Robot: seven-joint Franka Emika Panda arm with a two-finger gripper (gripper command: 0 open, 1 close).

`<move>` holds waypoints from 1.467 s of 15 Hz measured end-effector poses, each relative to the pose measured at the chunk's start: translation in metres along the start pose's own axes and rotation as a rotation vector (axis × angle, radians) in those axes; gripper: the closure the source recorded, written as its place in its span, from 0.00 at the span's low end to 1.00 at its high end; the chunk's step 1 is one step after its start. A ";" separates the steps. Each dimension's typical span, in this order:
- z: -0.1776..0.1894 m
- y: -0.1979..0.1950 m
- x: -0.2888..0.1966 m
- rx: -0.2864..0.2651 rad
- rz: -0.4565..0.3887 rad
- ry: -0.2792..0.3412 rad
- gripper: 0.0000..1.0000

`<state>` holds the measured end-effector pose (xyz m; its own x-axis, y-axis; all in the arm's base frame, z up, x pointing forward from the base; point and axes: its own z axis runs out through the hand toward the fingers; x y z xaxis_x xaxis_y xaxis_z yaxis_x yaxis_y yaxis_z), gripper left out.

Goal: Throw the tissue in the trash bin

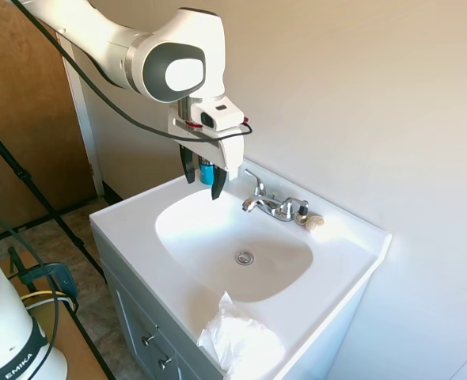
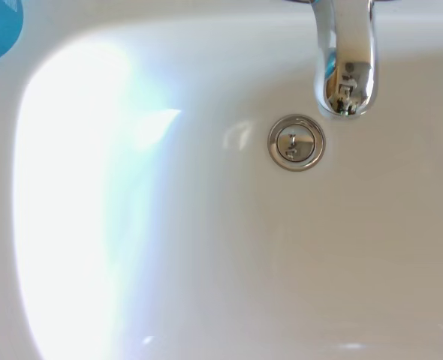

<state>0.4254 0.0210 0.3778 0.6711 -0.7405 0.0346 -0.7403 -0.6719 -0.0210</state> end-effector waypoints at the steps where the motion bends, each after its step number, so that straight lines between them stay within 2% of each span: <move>1: 0.000 0.000 0.000 0.000 0.000 0.000 0.00; 4: 0.000 0.004 0.005 0.000 0.025 -0.002 0.00; 8: 0.002 0.033 0.035 0.004 0.144 -0.012 0.00; 14: 0.037 0.134 0.077 -0.019 0.381 -0.036 0.00; 22: 0.071 0.225 0.095 -0.043 0.560 -0.025 0.00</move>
<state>0.3257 -0.2015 0.3051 0.1750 -0.9845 0.0064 -0.9845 -0.1749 0.0108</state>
